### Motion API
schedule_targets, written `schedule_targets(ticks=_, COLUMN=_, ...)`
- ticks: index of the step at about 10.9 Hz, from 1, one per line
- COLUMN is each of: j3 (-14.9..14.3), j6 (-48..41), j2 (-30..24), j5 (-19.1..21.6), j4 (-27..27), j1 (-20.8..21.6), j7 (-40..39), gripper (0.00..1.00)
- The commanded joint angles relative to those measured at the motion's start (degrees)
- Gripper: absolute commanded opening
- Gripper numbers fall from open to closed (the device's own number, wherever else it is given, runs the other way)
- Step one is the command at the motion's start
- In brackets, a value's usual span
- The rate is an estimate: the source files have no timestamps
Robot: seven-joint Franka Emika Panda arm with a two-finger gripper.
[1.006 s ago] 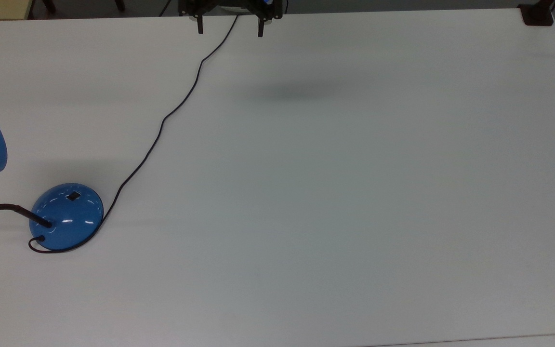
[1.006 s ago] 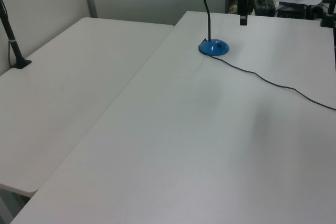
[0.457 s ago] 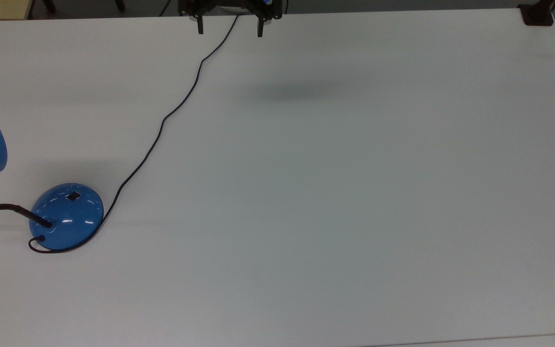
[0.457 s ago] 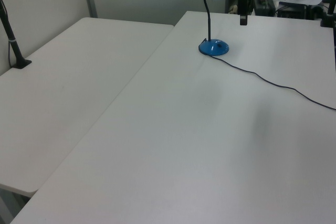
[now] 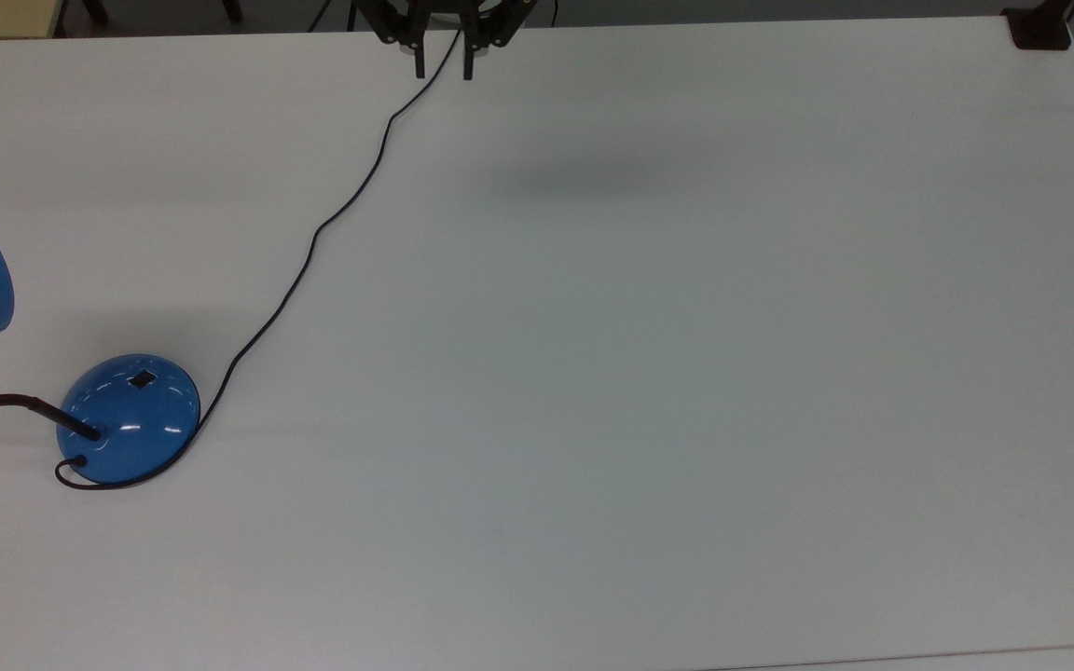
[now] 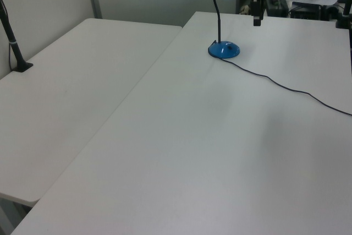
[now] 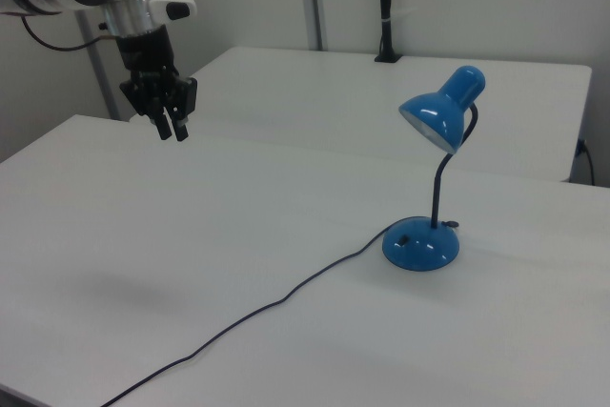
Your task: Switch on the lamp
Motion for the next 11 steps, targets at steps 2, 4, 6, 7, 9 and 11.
schedule_targets(ticks=2, j3=-0.70, j6=-0.77, j2=-0.92, j5=-0.33, j4=-0.66, j1=0.51, j7=-1.35, gripper=0.00)
schedule_targets(ticks=4, j3=-0.79, j6=-0.69, j2=-0.83, j5=-0.07, j4=-0.57, j1=0.42, j7=-1.35, gripper=0.00)
schedule_targets(ticks=6, j3=-0.79, j6=-0.69, j2=-0.66, j5=0.02, j4=-0.57, j1=0.42, j7=-1.26, gripper=0.00)
schedule_targets(ticks=7, j3=-0.88, j6=-0.51, j2=-0.40, j5=-0.07, j4=-0.48, j1=0.42, j7=-1.34, gripper=0.00)
schedule_targets(ticks=9, j3=-0.97, j6=2.11, j2=-0.22, j5=0.28, j4=-0.74, j1=-2.11, j7=-1.08, gripper=0.00)
schedule_targets(ticks=11, j3=-1.05, j6=5.01, j2=1.79, j5=0.11, j4=-0.83, j1=-4.66, j7=0.49, gripper=0.00)
